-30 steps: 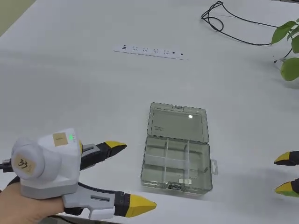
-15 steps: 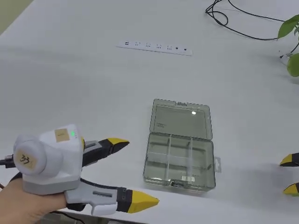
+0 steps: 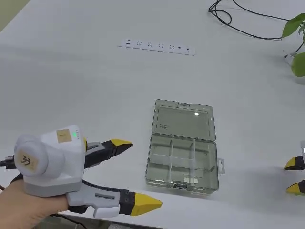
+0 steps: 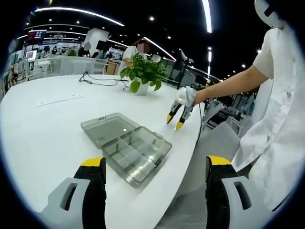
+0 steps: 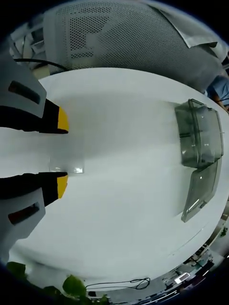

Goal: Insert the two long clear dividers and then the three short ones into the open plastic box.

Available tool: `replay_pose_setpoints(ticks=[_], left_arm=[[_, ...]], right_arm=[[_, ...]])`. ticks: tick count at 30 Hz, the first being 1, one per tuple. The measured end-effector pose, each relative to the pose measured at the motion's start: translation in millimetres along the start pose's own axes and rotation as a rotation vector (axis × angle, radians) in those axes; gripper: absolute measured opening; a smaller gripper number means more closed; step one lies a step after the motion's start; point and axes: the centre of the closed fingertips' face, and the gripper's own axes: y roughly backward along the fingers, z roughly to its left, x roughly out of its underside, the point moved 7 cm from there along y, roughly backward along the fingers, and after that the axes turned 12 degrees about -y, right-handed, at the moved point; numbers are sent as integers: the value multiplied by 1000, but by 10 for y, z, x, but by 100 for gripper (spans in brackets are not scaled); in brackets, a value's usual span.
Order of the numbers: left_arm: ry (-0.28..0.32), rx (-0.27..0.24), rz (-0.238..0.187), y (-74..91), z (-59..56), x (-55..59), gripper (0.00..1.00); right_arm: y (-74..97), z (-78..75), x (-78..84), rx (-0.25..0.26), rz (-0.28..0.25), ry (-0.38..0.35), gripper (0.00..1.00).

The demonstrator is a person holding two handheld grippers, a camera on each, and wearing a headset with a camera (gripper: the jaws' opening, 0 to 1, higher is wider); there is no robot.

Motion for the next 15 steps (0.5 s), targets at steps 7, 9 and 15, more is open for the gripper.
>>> replay_pose_setpoints(ticks=[7,9,15], left_arm=[[-3,-3,-4,29,-17,-14,87],[-5,-3,-7,39,-21,-25,87],[7,-10,-24,31,-23,-74,86]], right_arm=[[66,37,-75,23,-9,14,33],[136,70,-170,27,-48,12,33],[362,183,-487,45,-159,4,33]])
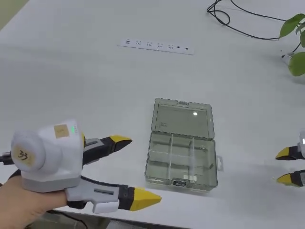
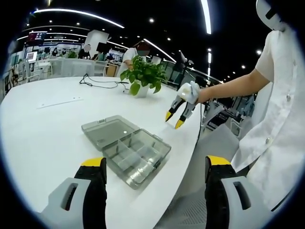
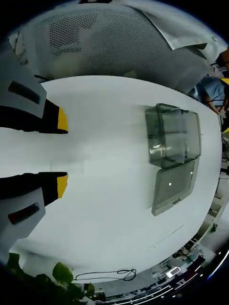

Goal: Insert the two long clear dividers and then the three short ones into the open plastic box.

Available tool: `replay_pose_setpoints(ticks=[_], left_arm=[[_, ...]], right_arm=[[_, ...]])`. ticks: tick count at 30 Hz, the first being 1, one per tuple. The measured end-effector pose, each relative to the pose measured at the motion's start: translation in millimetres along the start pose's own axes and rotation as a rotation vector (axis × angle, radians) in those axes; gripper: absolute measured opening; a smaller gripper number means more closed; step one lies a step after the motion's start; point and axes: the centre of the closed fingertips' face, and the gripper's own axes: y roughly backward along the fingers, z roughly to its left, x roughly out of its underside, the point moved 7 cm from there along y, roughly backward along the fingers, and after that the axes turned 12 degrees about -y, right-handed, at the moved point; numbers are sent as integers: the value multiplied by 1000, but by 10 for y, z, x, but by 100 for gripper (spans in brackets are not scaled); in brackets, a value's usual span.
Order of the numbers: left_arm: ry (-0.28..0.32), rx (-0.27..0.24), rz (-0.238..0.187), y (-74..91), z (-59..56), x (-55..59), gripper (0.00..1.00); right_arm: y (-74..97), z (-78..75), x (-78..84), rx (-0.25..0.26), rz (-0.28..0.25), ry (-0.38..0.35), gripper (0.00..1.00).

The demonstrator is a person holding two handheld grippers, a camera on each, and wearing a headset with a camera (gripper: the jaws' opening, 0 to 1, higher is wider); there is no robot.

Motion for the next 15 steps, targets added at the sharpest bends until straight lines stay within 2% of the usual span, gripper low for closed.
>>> replay_pose_setpoints(ticks=[1,2,3,10,15], left_arm=[[4,-1,-4,-4,-2,-12,86],[4,-1,-8,-10,-3,-28,85],[5,-2,-9,-16,-2,-38,85],[41,-1,-45,-96,-17,-217,79],[121,17,-106,-237,-65,-413,74]], right_arm=[[43,33,-81,2,-23,1,33],[4,25,-43,3,-34,6,33],[21,46,-83,7,-46,13,32],[291,274,-580,24,-134,56,32],[420,473,-923,37,-176,121,32]])
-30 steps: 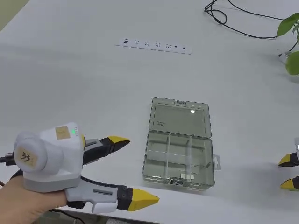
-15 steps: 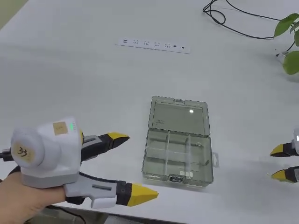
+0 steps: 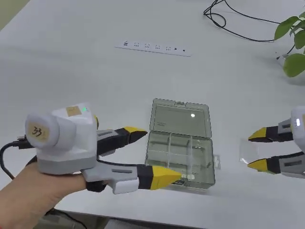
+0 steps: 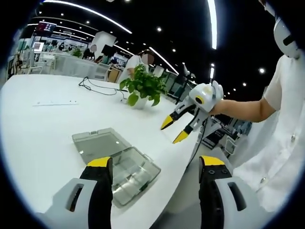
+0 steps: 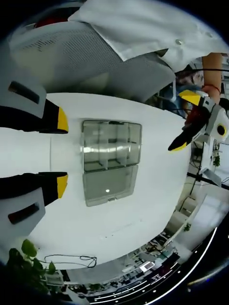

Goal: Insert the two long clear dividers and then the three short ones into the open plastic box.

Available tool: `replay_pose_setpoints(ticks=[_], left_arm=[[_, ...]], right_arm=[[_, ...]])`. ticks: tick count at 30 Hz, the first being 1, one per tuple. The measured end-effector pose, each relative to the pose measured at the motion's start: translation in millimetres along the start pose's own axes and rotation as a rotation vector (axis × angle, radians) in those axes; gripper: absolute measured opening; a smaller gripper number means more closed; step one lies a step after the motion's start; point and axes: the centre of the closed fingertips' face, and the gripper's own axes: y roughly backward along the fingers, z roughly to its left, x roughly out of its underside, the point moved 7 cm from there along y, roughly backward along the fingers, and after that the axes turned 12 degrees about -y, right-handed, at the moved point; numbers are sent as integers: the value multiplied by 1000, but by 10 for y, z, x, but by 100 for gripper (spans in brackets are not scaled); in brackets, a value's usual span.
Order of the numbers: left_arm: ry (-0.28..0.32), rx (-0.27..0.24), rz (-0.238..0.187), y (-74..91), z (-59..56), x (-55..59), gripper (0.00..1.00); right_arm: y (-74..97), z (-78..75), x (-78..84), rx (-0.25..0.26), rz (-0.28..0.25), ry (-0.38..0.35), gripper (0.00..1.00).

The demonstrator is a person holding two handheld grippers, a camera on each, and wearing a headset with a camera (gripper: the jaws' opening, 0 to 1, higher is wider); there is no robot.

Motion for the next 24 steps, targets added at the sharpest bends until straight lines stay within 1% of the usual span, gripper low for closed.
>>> replay_pose_setpoints(ticks=[1,2,3,4,5,6,7,8,9,10,12,13,14,15,17,20,24], left_arm=[[13,6,-4,-26,-14,-19,73],[43,16,-9,-66,-44,-41,71],[53,23,-12,-88,-59,-52,69],[62,30,-10,-109,-72,-59,68],[93,33,-5,-126,-86,-59,67],[138,31,-13,-157,-96,-69,65],[156,34,-38,-177,-104,-91,63],[174,45,-54,-189,-120,-105,60],[209,56,-66,-208,-137,-117,54],[228,57,-58,-220,-138,-107,49],[229,65,-45,-262,-147,-84,42],[240,64,-38,-286,-157,-73,41],[256,65,-37,-301,-168,-71,41],[292,75,-42,-320,-191,-73,41],[332,94,-49,-352,-226,-76,37],[344,104,-46,-394,-260,-61,30],[368,114,-48,-426,-290,-59,26]], right_arm=[[-9,-5,-34,3,-10,9,32],[-8,12,-76,5,-17,16,32],[0,51,-152,9,-26,28,32],[3,74,-192,13,-29,35,32],[10,117,-259,16,-34,51,32],[12,142,-293,17,-36,65,32],[19,182,-352,19,-37,83,32],[25,203,-388,22,-40,94,32],[36,241,-453,25,-45,105,32],[40,252,-471,26,-47,109,33],[60,318,-576,32,-59,127,33],[65,340,-611,35,-64,132,33],[68,361,-635,36,-68,137,33],[75,399,-681,36,-75,147,33],[80,434,-727,41,-78,165,33],[97,492,-798,50,-79,198,33],[119,545,-855,54,-82,215,33]])
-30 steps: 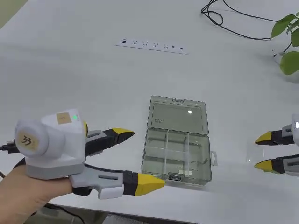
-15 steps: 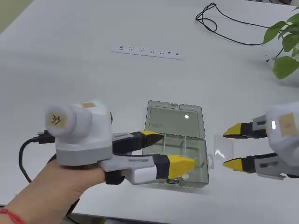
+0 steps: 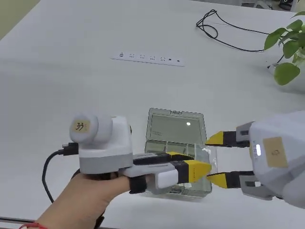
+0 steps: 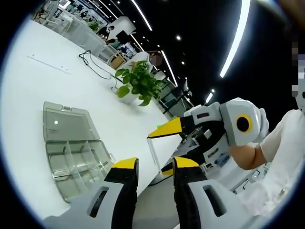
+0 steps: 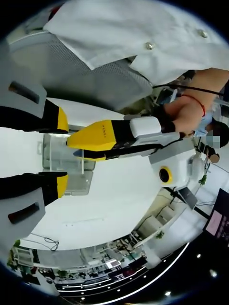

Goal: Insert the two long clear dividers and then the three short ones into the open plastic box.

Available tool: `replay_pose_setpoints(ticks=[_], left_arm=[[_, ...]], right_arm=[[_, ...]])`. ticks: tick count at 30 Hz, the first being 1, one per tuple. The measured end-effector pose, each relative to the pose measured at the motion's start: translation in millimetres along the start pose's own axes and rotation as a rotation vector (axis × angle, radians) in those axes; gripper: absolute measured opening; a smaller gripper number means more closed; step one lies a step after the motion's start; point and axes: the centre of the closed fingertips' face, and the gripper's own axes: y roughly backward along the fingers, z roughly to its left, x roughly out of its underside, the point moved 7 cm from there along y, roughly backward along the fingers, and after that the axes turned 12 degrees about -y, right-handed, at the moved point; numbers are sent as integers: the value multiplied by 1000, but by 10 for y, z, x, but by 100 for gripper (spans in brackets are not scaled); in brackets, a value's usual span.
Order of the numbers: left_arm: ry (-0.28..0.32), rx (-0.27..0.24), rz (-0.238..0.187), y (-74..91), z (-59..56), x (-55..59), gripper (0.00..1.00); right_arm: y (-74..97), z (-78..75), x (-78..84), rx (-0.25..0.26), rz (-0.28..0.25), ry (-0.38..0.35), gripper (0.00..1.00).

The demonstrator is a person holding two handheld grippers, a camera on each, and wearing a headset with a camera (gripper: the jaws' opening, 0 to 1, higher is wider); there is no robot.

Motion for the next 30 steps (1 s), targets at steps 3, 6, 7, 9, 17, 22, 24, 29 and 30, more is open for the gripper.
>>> replay_pose_setpoints(ticks=[3,6,7,9,17,22,24,29,30], left_arm=[[10,9,0,-12,-20,2,17],[16,13,-9,-16,-23,-9,10],[16,14,-9,-17,-24,-11,9],[12,17,-10,-17,-29,-12,7],[29,24,-8,-24,-38,5,0],[54,20,-21,-19,-30,15,0],[56,18,-24,-21,-25,16,0],[24,13,-9,-9,-3,26,0],[-1,3,-2,1,15,27,0]], right_arm=[[19,24,-53,4,-4,12,33],[24,33,-71,6,-4,19,33],[25,36,-74,7,-3,22,33],[26,37,-74,9,-1,25,33],[25,43,-78,8,6,34,33],[23,42,-85,10,3,38,33],[21,41,-85,12,5,40,33],[64,-15,-99,17,-18,12,33],[79,-28,-104,13,-29,0,33]])
